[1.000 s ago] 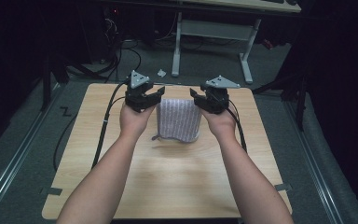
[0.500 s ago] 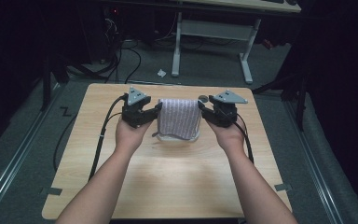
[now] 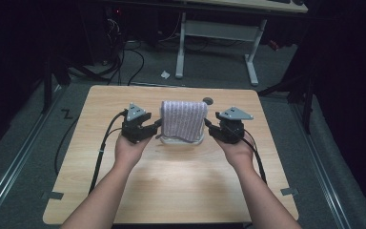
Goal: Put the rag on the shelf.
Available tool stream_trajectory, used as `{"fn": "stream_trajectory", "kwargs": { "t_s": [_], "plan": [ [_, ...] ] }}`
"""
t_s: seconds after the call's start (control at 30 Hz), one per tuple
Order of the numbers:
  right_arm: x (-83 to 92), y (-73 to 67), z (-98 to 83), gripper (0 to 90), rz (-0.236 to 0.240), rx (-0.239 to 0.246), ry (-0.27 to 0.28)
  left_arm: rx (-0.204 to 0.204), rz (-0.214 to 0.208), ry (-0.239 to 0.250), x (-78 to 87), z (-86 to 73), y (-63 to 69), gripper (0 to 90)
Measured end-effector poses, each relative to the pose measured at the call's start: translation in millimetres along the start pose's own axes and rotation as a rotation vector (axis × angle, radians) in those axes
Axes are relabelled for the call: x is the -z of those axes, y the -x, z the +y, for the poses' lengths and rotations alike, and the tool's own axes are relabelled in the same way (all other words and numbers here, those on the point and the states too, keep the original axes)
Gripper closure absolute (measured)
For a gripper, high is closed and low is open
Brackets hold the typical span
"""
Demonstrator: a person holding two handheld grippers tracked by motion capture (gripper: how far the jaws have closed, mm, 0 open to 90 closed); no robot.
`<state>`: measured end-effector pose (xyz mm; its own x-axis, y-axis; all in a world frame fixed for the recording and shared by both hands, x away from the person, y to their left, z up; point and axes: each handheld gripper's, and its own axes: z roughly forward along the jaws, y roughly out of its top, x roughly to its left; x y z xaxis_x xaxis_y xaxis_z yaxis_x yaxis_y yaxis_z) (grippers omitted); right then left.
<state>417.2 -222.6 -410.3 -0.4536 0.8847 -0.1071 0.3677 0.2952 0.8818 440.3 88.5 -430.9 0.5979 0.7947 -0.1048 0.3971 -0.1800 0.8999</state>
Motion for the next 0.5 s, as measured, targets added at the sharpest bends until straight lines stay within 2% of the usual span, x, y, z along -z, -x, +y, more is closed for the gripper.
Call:
{"fn": "stream_trajectory", "kwargs": {
  "t_s": [0.03, 0.23, 0.5],
  "plan": [
    [0.4, -1.2, -4.8, 49.1, 0.000, 0.003, 0.008, 0.003, -0.004, -0.007, -0.3, -4.6, 0.5, 47.6],
    [-0.9, -9.7, -36.1, 49.0, 0.026, -0.013, -0.033, 0.011, -0.039, -0.049, -0.3, -36.0, 7.2, 47.2],
    [0.5, -24.1, -82.7, 47.2, 0.050, -0.030, -0.078, -0.014, -0.075, -0.124, 7.2, -80.2, 18.7, 46.6]
  ]
}}
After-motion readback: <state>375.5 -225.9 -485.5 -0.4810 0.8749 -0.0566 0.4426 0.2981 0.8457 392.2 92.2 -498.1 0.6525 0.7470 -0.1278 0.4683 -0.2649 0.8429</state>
